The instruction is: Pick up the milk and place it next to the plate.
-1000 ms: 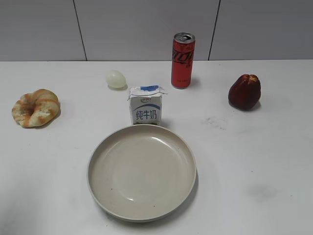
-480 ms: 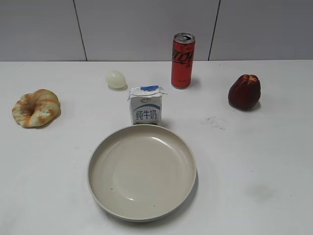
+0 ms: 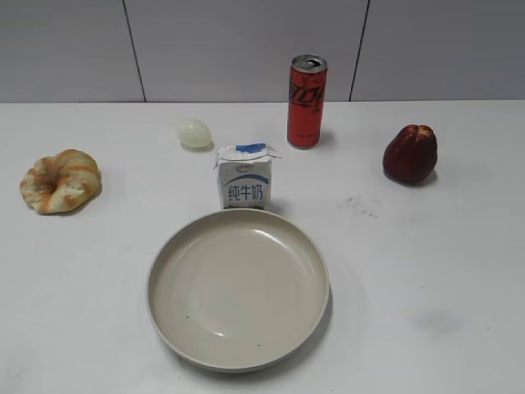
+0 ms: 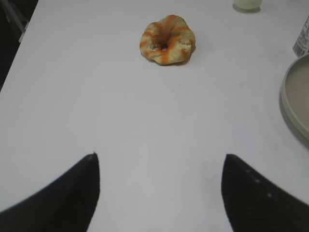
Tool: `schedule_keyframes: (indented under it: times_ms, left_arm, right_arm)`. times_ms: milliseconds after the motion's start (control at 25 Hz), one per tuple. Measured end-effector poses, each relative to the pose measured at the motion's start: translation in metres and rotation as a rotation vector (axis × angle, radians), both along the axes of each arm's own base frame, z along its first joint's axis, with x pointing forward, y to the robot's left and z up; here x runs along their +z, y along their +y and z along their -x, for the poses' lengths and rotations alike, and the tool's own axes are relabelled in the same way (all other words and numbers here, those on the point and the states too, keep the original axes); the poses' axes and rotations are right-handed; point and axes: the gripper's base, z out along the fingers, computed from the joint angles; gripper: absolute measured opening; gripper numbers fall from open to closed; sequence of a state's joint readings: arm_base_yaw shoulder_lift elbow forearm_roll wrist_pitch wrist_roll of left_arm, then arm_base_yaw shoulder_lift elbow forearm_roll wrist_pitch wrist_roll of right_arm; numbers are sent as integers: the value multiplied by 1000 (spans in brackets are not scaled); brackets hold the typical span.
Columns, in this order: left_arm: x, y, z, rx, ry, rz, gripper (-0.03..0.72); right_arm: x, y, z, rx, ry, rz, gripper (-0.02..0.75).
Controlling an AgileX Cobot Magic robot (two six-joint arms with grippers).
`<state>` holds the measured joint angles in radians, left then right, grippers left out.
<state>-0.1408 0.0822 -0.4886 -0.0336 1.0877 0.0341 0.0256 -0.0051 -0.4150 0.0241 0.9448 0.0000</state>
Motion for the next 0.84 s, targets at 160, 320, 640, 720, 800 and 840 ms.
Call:
schedule_keyframes:
  times_ms: [160,320,640,720,800,840]
  left_arm:
    - [0,-2,0,-11,-1,21,589]
    - [0,-2,0,-13,-2,25,589]
    - [0,-2,1,-13,-4,29,589]
    - [1,-2,3,1,-22,31,589]
    - [1,-2,7,24,-47,33,589]
    - [1,-1,9,37,-60,34,589]
  right_arm:
    - [0,0,0,0,0,0,463]
    - [0,0,0,0,0,0,463]
    - [0,0,0,0,0,0,463]
    - [0,0,0,0,0,0,463]
    - [0,0,0,0,0,0,463]
    - [0,0,0,0,0,0,463]
